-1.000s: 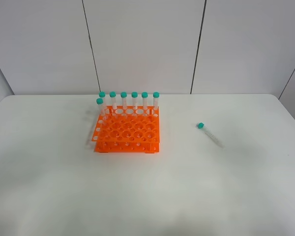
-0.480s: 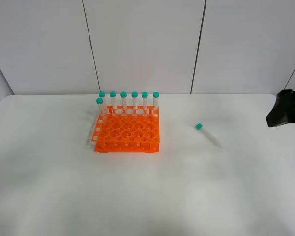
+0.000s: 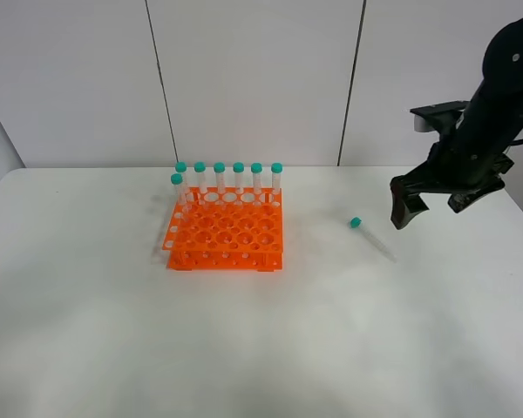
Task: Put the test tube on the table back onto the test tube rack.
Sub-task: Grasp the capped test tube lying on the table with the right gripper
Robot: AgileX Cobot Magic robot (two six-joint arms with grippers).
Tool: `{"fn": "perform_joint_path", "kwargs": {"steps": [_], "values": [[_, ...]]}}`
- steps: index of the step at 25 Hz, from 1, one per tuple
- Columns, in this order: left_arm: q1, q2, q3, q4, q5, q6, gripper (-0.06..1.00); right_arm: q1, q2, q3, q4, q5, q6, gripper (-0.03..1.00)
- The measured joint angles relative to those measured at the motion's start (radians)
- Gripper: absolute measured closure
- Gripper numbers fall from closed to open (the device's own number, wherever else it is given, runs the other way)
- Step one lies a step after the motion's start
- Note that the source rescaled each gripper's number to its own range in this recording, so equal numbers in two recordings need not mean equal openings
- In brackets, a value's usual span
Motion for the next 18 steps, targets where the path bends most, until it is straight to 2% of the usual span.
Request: {"fn": "perform_joint_path", "kwargs": {"steps": [9, 14, 18], "values": [[0.0, 0.0, 0.0, 0.0, 0.0, 0.0, -0.06, -0.01, 0.228, -0.148, 0.001, -0.032, 0.001, -0.03], [0.0, 0.0, 0.0, 0.0, 0.0, 0.0, -0.06, -0.057, 0.32, -0.171, 0.02, -0.075, 0.007, -0.03], [0.0, 0.0, 0.0, 0.0, 0.0, 0.0, -0.06, -0.058, 0.37, -0.171, 0.035, -0.125, -0.008, -0.03]]}}
